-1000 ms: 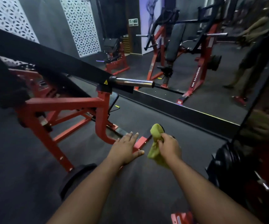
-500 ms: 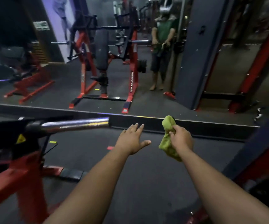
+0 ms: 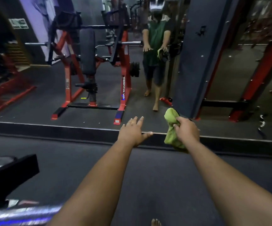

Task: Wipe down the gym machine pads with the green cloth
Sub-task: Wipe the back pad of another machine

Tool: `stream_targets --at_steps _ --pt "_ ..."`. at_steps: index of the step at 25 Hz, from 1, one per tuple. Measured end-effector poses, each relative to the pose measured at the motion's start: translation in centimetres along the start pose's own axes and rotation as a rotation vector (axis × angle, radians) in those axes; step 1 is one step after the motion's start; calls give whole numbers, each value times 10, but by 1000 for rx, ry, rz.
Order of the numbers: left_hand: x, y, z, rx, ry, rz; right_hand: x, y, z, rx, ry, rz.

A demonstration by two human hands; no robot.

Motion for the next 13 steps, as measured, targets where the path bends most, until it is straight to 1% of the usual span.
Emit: stream_targets --at_steps 5,7,13 --pt "82 13 -80 9 -231 71 62 78 -114 176 -230 17" --pt "118 18 -89 6 -316 118 94 109 -141 240 -335 16" --pt "225 33 -97 -7 -531 106 210 218 -186 394 -609 -2"
Point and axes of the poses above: each hand's wrist, its own z-axis away from the middle knuckle, its own y-axis out of the palm, x = y × z, the point moved 5 cm from there along -z, towards the middle knuckle, and after that the axes turned 2 degrees about -x, right-handed, at the moved point
